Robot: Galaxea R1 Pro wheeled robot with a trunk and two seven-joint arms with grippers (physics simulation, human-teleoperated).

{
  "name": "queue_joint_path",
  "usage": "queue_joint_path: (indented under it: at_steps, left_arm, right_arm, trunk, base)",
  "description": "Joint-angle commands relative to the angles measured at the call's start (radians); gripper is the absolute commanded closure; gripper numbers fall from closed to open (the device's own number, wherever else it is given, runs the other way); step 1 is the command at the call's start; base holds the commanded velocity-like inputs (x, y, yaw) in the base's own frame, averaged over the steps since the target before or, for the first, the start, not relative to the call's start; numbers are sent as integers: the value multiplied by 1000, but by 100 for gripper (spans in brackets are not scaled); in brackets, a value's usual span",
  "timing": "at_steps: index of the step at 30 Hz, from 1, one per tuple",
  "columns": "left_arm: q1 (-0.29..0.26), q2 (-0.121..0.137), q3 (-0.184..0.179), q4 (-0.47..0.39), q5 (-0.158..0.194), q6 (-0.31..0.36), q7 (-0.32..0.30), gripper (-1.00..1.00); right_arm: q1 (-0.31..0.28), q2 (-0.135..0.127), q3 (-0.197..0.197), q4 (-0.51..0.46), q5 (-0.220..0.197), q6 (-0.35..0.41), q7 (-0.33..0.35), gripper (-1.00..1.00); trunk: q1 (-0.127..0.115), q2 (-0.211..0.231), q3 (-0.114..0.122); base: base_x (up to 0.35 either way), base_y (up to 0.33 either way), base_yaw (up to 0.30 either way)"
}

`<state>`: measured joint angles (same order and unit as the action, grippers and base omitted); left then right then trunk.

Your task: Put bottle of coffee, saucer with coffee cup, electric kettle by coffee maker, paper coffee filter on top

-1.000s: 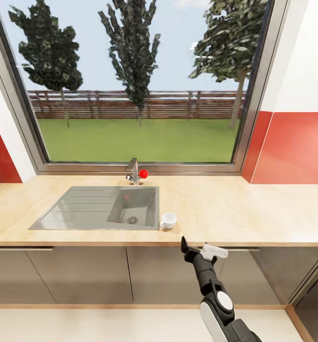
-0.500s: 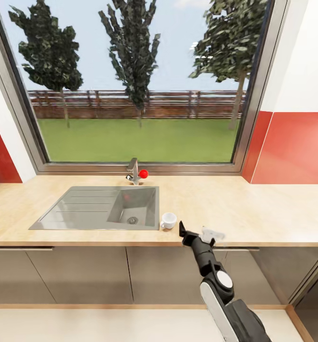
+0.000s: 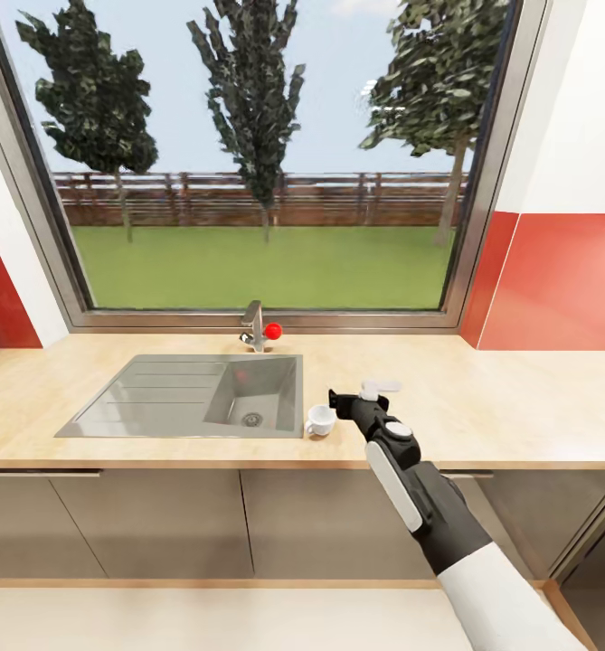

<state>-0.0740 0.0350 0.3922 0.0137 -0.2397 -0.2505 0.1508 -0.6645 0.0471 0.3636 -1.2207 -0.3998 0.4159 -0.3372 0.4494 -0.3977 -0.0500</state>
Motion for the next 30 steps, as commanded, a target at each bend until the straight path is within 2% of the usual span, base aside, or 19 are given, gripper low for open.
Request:
queue_joint_path:
  at_steps: [1,6,10,28,30]
  left_arm:
    - [-1,0,5,2,-11,-5,4,-100]
    - [-1,-1,-6,3,-17,-1,3,-100]
    - [-1,14,-2,3,-13,1,3,-100]
    - [2,13,-10,19,-15,22,13,-100]
    - [21,13,-9,19,-15,21,13,-100]
  right_arm:
    - [-5,0,3,4,-10,5,-9,-100]
    - [-11,-3,9,0,12,9,-6,-100]
    - [-12,-11,11,-11,23,9,-5,-100]
    - [-12,-13,12,-7,29,10,-5,-100]
    - [-12,-14,12,-2,29,10,-5,-100]
  trunk:
    - [1,-2,-2]
    - [1,-2,-2]
    - [1,-2,-2]
    - [1,-2,-2]
    - [1,-2,-2]
  base:
    - [0,0,0]
    - [0,0,0]
    - [0,0,0]
    - [4,0,0]
    - [89,0,0]
